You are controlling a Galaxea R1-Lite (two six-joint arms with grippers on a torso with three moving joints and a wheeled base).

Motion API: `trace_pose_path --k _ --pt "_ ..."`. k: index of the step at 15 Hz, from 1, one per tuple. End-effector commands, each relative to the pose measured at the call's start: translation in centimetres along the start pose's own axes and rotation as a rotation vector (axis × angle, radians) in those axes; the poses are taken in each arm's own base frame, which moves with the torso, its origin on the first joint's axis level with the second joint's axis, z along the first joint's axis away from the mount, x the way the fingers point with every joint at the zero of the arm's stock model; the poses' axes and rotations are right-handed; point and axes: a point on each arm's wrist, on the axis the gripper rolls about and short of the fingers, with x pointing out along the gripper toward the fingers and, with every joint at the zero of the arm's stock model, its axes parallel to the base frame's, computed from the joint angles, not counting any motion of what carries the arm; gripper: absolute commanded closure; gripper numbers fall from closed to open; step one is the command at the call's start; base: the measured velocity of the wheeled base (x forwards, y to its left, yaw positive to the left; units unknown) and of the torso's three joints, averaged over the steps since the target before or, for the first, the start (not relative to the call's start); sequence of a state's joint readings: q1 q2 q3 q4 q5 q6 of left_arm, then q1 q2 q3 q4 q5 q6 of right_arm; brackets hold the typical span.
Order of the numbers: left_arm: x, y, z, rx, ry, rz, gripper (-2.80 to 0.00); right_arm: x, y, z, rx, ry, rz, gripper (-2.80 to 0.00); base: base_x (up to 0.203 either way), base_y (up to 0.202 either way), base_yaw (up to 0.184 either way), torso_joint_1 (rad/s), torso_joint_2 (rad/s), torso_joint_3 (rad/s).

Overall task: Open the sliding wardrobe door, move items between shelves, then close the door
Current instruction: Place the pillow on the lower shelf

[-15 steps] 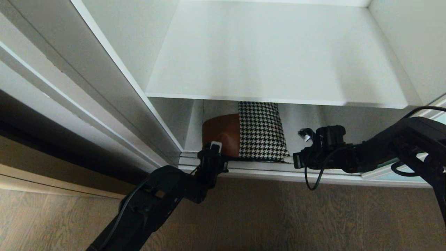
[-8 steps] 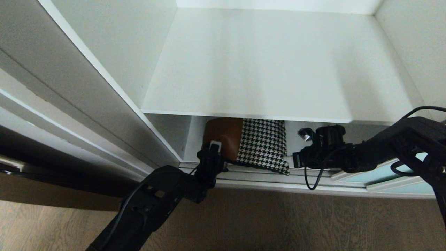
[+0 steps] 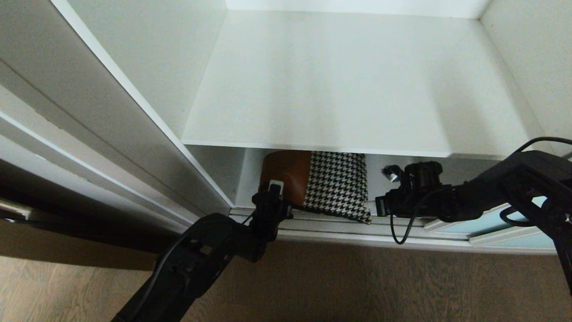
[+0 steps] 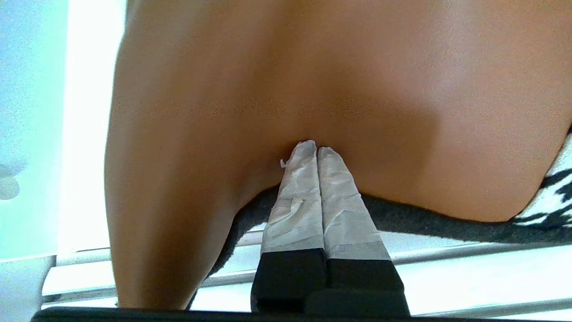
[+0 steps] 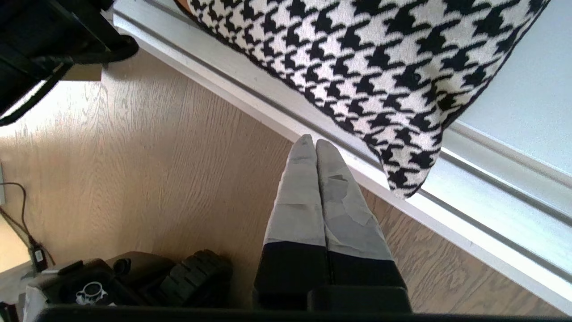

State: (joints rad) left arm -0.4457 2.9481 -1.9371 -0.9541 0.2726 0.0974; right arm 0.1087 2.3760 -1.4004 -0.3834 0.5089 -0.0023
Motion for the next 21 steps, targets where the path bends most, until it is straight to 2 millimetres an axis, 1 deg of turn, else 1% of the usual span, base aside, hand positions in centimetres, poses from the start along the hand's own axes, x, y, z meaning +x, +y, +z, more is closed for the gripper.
trace_pose_path --k 1,3,5,7,8,10,11,12,14,15,17,19,21 --pt "-0.2 -0.2 1.4 -0.011 -0.033 0.001 0.0 0.1 0.0 -0.2 0.001 0.005 0.005 0.0 0.0 0.0 0.0 0.0 0.0 0.0" --pt "-1.2 -0.2 1.8 -0.004 0.006 -0.009 0.0 0.3 0.1 -0.3 0.004 0.013 0.008 0.0 0.0 0.0 0.0 0.0 0.0 0.0" --pt "-2.9 0.2 3.1 0.003 0.055 -0.03 0.0 0.4 0.5 -0.5 -0.002 0.02 0.016 0.0 0.0 0.0 0.0 0.0 0.0 0.0" --pt "-4.9 0.2 3.7 0.007 0.102 -0.072 0.0 0.0 1.3 -0.4 -0.016 0.025 0.02 0.0 0.0 0.0 0.0 0.0 0.0 0.0" --pt "-5.7 0.1 4.6 0.002 0.091 -0.086 0.0 -0.3 1.7 -0.4 -0.026 0.029 0.023 0.0 0.0 0.0 0.0 0.0 0.0 0.0" --pt "-7.2 -1.2 6.3 0.004 0.071 -0.123 0.0 -1.1 2.2 -0.6 -0.04 0.057 0.025 0.0 0.0 0.0 0.0 0.0 0.0 0.0" --pt "-8.0 -1.7 6.5 0.013 0.081 -0.131 0.0 -1.5 2.4 -1.1 -0.028 0.091 0.023 0.0 0.0 0.0 0.0 0.0 0.0 0.0" --pt "-8.8 -1.7 7.2 0.017 0.084 -0.126 0.0 -1.9 2.4 -1.9 -0.013 0.126 0.022 0.0 0.0 0.0 0.0 0.0 0.0 0.0" --pt "-10.2 -1.4 9.2 0.007 0.074 -0.109 0.0 -2.8 2.8 -2.9 0.012 0.17 0.016 0.0 0.0 0.0 0.0 0.0 0.0 0.0" --pt "-11.2 -1.5 10.0 -0.002 0.075 -0.096 0.0 -3.5 3.3 -3.3 0.016 0.183 0.015 0.0 0.0 0.0 0.0 0.0 0.0 0.0" --pt "-13.5 -1.7 11.3 -0.014 0.081 -0.092 0.0 -5.5 4.9 -3.7 0.016 0.198 0.022 0.0 0.0 0.0 0.0 0.0 0.0 0.0" --pt "-15.7 -1.8 13.0 -0.04 0.07 -0.056 0.0 -7.5 6.2 -4.1 0.016 0.208 0.024 0.0 0.0 0.0 0.0 0.0 0.0 0.0" --pt "-17.7 -1.3 14.8 -0.062 0.055 -0.018 0.0 -9.9 7.7 -4.2 0.005 0.204 0.009 0.0 0.0 0.0 0.0 0.0 0.0 0.0"
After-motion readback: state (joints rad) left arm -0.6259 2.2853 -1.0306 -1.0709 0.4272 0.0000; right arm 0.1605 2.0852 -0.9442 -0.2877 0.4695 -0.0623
